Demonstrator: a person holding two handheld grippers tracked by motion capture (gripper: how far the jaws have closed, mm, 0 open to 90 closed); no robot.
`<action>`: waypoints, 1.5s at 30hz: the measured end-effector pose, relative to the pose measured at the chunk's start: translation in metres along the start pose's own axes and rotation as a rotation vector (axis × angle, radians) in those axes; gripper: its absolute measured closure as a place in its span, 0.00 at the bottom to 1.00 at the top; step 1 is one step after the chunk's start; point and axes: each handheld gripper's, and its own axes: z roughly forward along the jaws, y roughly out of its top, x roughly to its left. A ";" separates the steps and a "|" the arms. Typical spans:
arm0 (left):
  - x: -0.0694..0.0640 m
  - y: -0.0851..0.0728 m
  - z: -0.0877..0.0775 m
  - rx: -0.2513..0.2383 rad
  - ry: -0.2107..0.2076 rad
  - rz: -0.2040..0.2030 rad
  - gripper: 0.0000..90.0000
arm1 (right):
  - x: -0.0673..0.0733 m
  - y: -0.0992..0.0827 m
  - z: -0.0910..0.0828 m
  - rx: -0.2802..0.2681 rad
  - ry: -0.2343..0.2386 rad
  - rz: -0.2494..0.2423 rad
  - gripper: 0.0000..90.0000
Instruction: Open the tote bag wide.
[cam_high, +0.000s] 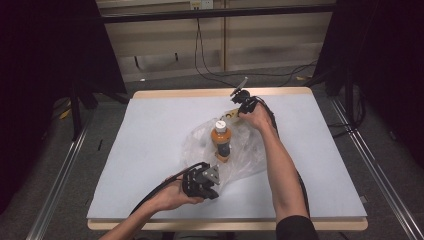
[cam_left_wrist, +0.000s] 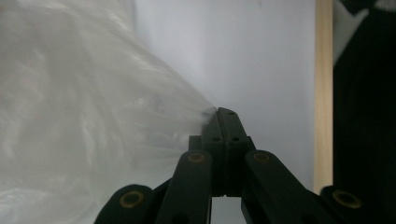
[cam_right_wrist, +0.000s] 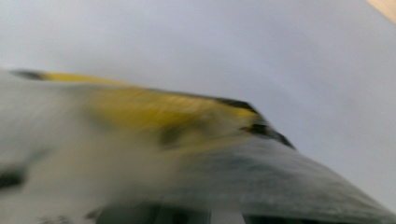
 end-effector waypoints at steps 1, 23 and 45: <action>0.001 0.001 -0.003 -0.014 -0.004 -0.013 1.00 | 0.003 0.000 -0.002 -0.003 0.017 -0.006 1.00; 0.067 0.012 -0.068 -0.220 0.122 -0.133 1.00 | 0.027 -0.028 -0.103 -0.344 0.265 -0.144 1.00; 0.132 -0.037 -0.022 -0.019 0.217 -0.335 1.00 | 0.037 -0.099 -0.043 -0.058 0.235 -0.204 1.00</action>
